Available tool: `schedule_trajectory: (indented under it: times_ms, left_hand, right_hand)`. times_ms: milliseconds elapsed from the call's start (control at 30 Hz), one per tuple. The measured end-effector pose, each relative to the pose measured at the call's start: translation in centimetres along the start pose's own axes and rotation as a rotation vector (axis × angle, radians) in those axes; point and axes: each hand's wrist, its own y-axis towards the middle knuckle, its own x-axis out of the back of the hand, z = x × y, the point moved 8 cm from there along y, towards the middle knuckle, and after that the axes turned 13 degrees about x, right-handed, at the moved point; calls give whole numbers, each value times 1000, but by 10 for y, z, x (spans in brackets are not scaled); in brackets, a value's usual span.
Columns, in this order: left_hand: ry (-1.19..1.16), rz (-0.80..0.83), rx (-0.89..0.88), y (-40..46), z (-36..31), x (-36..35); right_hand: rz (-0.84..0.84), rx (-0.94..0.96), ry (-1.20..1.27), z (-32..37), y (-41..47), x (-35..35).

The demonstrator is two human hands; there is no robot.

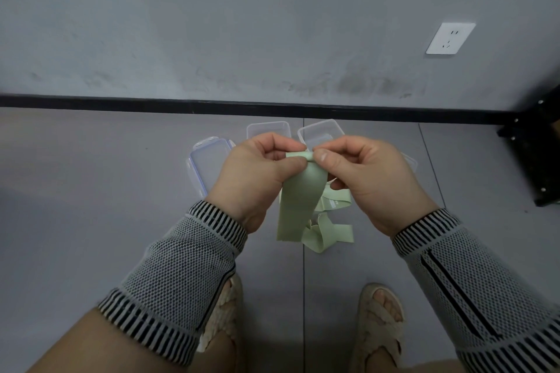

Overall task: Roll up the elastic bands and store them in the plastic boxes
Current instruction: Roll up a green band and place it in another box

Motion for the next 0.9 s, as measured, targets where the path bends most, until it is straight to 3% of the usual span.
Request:
schedule_trajectory:
  times_ms: [500,900]
  left_hand:
    - [155,26,95,0,6,-2]
    - [9,24,48,-2,-1,0]
  right_hand:
    - [-68,56,109,6,1,3]
    - [-53,56,174,6,1,0]
